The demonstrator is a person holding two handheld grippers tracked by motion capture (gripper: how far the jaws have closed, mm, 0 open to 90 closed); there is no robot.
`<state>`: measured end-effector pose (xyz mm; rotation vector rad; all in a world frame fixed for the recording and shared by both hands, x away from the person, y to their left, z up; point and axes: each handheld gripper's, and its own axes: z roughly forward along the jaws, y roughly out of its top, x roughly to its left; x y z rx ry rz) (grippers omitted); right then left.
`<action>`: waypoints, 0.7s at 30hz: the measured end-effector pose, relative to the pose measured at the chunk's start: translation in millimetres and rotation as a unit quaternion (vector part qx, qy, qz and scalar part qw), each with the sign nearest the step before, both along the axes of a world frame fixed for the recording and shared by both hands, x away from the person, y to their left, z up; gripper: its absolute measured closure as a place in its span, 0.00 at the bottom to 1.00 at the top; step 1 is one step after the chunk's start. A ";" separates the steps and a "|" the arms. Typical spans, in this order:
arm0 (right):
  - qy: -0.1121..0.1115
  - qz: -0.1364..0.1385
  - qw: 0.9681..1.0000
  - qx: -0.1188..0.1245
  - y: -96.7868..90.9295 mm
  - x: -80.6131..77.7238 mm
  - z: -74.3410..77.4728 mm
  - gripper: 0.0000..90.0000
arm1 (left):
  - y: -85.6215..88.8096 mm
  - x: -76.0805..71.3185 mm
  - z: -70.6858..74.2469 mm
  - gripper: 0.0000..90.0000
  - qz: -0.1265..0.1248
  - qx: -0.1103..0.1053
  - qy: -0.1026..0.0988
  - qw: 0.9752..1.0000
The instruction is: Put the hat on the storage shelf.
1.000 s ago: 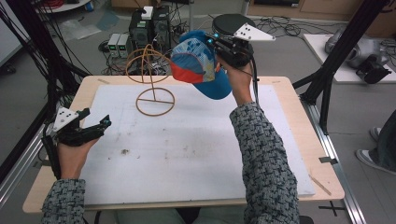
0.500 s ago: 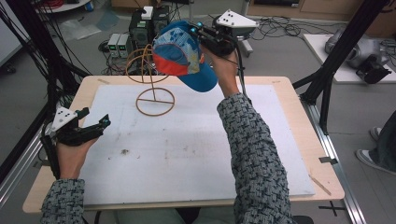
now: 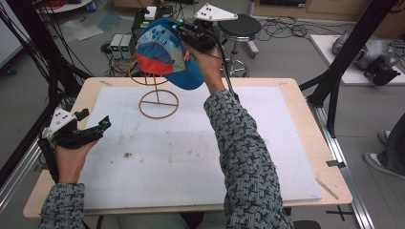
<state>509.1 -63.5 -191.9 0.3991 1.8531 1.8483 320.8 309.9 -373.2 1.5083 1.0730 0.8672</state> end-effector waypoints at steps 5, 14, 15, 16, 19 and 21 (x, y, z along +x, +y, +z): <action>0.008 0.002 1.000 -0.010 11.8 5.2 -5.3 1.00 | 3.4 -1.0 1.0 0.21 0.001 -0.003 -0.001 1.000; 0.027 0.008 0.999 -0.032 35.0 15.8 -22.9 1.00 | 4.7 -1.1 1.6 0.21 0.001 -0.005 -0.002 1.000; 0.027 0.008 0.999 -0.032 35.0 15.8 -22.9 1.00 | 4.8 -1.0 1.5 0.21 0.000 -0.005 -0.002 1.000; 0.031 0.009 0.999 -0.037 39.6 17.4 -25.7 1.00 | 4.6 -0.9 1.4 0.21 0.001 -0.006 -0.003 1.000; 0.033 0.009 0.999 -0.042 43.2 19.1 -27.6 1.00 | 4.2 -0.8 1.3 0.21 0.000 -0.007 -0.002 1.000; 0.037 0.009 0.998 -0.044 46.6 20.3 -29.2 1.00 | 3.9 -0.7 1.3 0.21 -0.001 -0.007 -0.003 1.000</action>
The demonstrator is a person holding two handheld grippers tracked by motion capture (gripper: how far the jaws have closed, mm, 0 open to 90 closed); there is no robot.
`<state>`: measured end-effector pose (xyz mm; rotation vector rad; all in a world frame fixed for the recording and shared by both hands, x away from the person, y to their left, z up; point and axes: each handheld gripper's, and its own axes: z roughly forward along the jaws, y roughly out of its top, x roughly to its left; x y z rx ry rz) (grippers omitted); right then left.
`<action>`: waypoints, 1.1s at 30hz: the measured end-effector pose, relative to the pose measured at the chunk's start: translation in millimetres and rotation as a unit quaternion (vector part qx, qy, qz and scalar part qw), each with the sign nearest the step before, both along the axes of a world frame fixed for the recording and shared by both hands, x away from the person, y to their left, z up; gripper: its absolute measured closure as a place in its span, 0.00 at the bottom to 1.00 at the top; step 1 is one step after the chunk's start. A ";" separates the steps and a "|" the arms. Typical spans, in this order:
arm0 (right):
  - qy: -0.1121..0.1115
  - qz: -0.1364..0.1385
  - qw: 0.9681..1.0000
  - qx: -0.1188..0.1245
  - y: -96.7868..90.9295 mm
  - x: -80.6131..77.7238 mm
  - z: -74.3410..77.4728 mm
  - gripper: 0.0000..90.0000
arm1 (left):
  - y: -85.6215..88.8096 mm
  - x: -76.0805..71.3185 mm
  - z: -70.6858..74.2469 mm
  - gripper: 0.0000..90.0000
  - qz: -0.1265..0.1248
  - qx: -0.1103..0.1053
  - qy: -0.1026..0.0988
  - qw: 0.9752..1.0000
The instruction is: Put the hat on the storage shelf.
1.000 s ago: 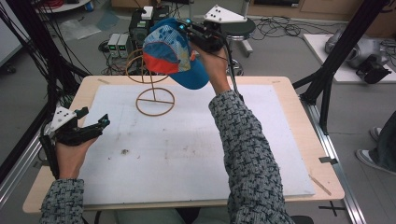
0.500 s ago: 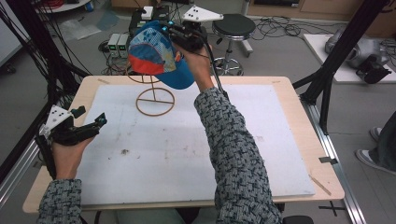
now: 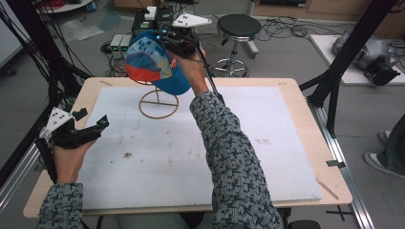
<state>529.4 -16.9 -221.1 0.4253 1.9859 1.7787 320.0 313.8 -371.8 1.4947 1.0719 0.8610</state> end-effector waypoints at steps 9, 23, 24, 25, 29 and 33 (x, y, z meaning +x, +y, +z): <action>0.015 0.010 1.000 -0.008 22.6 5.0 -6.0 1.00 | 0.6 0.0 0.0 0.21 0.001 0.001 0.005 1.000; 0.040 0.010 0.999 -0.035 37.9 10.6 -14.9 1.00 | 0.6 -1.1 0.0 0.21 -0.003 0.001 0.004 1.000; 0.041 0.011 0.999 -0.034 38.3 10.8 -15.2 1.00 | 0.5 -1.0 0.0 0.21 -0.003 0.001 0.004 1.000; 0.041 0.010 0.998 -0.037 40.1 11.1 -15.8 1.00 | 0.5 -0.9 -0.1 0.21 -0.003 0.001 0.005 1.000; 0.042 0.004 0.998 -0.049 42.9 13.3 -18.5 1.00 | 0.2 -1.0 -0.1 0.21 -0.004 0.002 0.004 1.000; 0.048 0.008 0.997 -0.052 44.3 14.0 -20.9 1.00 | 0.3 -0.8 -0.4 0.21 -0.005 0.001 0.005 1.000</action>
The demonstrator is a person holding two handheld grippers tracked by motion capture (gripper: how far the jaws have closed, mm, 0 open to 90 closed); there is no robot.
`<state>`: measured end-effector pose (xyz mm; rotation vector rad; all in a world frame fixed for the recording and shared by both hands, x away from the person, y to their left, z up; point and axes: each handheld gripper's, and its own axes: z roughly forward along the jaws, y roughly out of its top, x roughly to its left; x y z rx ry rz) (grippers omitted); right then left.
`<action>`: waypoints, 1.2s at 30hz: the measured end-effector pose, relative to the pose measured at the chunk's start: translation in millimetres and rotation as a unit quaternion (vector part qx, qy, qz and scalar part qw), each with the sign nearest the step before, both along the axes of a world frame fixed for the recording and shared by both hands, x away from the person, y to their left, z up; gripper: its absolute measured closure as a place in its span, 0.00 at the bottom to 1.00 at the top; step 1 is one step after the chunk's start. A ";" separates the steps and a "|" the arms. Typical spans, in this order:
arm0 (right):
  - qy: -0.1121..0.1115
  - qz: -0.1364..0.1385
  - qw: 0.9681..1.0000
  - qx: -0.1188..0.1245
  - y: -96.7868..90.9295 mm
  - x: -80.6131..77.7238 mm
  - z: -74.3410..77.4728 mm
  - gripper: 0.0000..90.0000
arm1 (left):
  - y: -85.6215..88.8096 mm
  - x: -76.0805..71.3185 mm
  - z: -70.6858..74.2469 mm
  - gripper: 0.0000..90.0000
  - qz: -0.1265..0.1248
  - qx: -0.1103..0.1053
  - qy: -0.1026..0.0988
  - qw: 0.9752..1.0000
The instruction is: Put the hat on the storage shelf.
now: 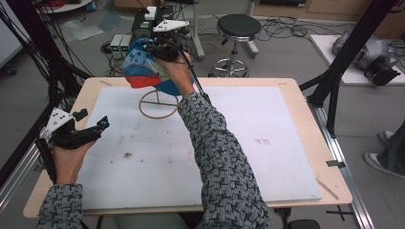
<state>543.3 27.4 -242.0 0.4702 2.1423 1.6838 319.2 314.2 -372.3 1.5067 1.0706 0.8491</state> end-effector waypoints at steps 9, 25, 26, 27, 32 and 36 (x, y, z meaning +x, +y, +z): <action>0.005 0.001 1.000 -0.008 -1.2 -1.0 -5.2 0.99 | -0.8 -0.1 0.2 0.21 -0.002 0.001 0.000 1.000; 0.015 -0.001 1.000 -0.006 -7.8 -2.2 -8.6 0.94 | -2.5 0.4 0.0 0.21 -0.004 0.002 0.001 1.000; 0.016 -0.005 1.000 -0.003 -7.7 -2.3 -8.6 0.90 | -2.3 0.4 0.1 0.21 -0.004 0.001 0.001 1.000; 0.017 -0.007 1.000 -0.001 -7.9 -2.1 -8.8 0.88 | -2.2 0.3 0.1 0.21 -0.004 0.001 0.001 1.000; 0.015 -0.013 1.000 0.002 -7.5 -2.8 -8.5 0.81 | -2.7 0.5 0.0 0.21 -0.005 0.001 0.001 1.000; 0.005 -0.017 1.000 0.015 -11.0 -5.1 -3.4 0.78 | -2.7 0.5 0.0 0.21 -0.006 0.003 0.002 1.000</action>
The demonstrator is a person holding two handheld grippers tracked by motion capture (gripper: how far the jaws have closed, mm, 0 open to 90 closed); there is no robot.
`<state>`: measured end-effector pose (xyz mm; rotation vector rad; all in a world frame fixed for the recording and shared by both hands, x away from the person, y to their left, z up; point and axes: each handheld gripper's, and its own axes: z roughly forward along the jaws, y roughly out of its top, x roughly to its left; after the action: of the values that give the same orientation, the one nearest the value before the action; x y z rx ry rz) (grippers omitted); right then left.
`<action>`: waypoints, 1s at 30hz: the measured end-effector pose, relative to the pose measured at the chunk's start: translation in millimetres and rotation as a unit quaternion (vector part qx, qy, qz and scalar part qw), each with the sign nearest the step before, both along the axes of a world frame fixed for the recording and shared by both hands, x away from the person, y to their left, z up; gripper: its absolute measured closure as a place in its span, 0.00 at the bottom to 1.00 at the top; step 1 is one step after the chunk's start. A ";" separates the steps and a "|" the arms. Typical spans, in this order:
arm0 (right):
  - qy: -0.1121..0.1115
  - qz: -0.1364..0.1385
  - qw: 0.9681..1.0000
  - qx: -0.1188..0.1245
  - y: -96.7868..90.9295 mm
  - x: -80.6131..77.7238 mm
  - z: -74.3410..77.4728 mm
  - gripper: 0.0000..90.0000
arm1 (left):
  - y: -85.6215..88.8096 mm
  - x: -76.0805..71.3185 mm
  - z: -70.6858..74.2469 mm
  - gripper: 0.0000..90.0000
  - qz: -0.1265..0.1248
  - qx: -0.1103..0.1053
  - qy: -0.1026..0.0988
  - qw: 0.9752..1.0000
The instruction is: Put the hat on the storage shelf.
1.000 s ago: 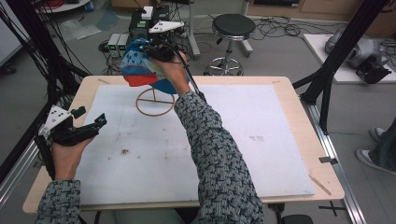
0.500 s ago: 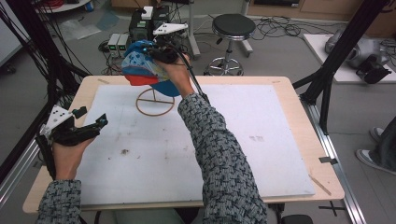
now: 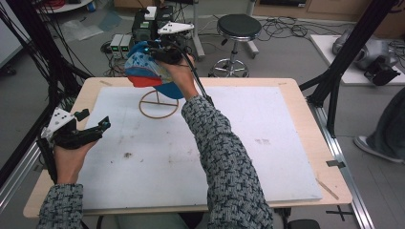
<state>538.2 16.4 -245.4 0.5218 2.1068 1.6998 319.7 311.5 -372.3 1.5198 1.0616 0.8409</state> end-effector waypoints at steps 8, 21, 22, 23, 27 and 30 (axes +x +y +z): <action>-0.009 -0.019 1.000 0.013 -15.6 -2.7 11.6 0.64 | -0.6 -0.4 0.4 0.21 0.000 0.002 -0.001 1.000; -0.030 -0.053 0.997 0.040 -67.0 -10.8 34.6 0.45 | -0.5 -0.4 0.5 0.21 0.002 0.002 -0.001 1.000; -0.029 -0.056 0.997 0.042 -71.6 -11.5 35.9 0.44 | -0.4 -0.3 0.3 0.21 0.002 0.002 -0.002 1.000; -0.037 -0.068 0.996 0.043 -85.9 -13.5 39.0 0.40 | -0.2 -0.4 0.1 0.21 0.002 0.002 -0.001 1.000; -0.036 -0.084 0.994 0.052 -107.0 -16.0 42.2 0.36 | 0.1 -0.5 -1.0 0.21 0.004 0.001 0.000 1.000; -0.040 -0.101 0.992 0.061 -128.3 -20.5 45.4 0.32 | 0.5 -0.4 -1.9 0.21 0.005 0.003 0.002 1.000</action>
<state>517.7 -111.9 -199.9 0.6671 1.8345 1.7108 319.3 312.0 -374.2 1.5240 1.0711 0.8481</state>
